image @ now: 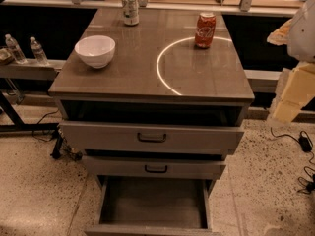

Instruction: Place coke can into bottom drawer

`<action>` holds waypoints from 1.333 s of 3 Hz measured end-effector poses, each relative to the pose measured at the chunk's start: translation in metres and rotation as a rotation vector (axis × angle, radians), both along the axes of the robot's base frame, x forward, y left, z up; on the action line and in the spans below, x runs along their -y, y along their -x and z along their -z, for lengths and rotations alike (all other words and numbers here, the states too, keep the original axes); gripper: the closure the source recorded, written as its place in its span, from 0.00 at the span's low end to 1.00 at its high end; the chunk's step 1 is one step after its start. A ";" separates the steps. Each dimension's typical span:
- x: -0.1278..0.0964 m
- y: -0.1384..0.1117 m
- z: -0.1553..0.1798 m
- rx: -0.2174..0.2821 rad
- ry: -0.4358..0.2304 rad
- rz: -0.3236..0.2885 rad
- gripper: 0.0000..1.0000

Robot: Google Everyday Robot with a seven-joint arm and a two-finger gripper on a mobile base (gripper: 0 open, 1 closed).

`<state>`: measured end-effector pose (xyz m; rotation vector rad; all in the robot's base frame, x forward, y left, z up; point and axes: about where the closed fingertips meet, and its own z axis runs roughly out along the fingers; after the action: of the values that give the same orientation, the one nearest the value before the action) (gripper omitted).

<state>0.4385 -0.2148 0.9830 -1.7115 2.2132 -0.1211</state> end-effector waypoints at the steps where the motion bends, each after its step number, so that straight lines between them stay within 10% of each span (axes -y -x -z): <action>1: 0.000 0.000 0.000 0.000 0.000 0.000 0.00; 4: 0.009 -0.162 0.012 0.249 -0.133 0.076 0.00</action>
Offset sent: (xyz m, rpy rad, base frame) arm 0.1083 -0.0183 -0.0129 0.1266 -0.1320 -0.0049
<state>0.6002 -0.2237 0.9706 -1.4569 2.0547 -0.1900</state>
